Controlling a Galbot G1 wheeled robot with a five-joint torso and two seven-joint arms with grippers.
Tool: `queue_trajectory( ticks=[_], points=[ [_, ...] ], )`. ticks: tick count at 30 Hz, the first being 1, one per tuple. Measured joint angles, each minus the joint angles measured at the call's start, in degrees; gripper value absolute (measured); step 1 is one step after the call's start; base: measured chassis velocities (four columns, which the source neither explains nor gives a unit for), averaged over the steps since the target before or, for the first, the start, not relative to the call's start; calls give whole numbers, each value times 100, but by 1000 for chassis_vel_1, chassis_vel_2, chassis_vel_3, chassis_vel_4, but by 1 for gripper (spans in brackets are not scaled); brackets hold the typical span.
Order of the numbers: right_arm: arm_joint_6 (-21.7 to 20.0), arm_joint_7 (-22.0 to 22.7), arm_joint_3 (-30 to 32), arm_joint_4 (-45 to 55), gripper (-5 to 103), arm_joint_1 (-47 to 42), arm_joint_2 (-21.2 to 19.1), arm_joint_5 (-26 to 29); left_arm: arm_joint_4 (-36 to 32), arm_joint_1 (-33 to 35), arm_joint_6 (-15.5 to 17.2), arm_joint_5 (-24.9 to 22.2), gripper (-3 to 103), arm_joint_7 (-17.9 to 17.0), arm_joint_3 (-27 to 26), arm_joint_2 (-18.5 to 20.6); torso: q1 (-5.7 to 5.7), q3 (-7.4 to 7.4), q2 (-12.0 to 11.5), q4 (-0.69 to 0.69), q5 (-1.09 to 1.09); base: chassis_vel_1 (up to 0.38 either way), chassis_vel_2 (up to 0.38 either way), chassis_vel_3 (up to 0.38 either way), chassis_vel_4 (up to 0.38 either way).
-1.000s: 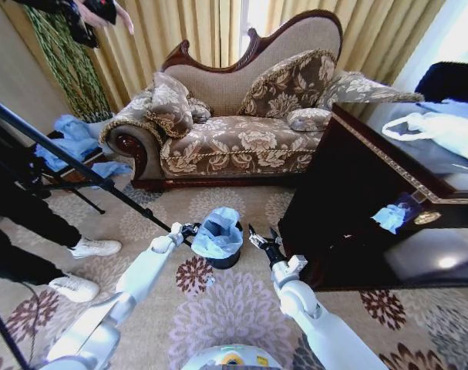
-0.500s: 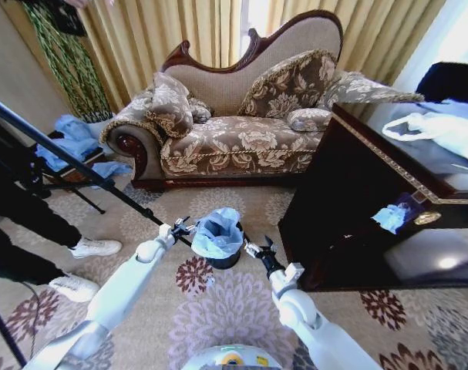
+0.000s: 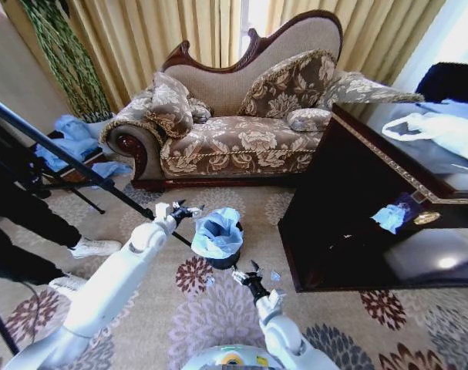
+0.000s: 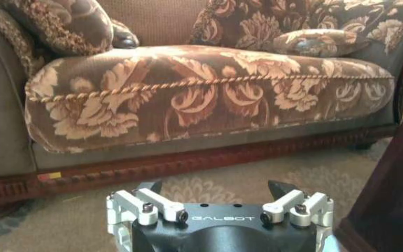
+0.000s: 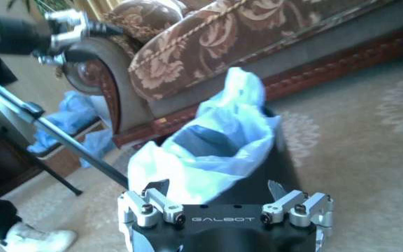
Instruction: Place a garbage bag over the trash bin.
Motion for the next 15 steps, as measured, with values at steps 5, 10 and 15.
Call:
queue_trajectory(
  ticks=[5,10,15],
  points=[
    [45,-29,-192,-110,90,197,227,-85,-396,38,392,-215,100,-494,44,154,0,0,0,0,1,0,0,0,0],
    [91,-75,-369,-203,89,486,502,-227,-445,99,417,-71,100,-470,116,248,0,0,0,0,-1,0,0,0,0],
    [135,-165,-466,-492,85,679,624,-303,-410,98,388,-42,100,-396,123,269,1,1,0,0,0,0,0,0,0]
  ],
)
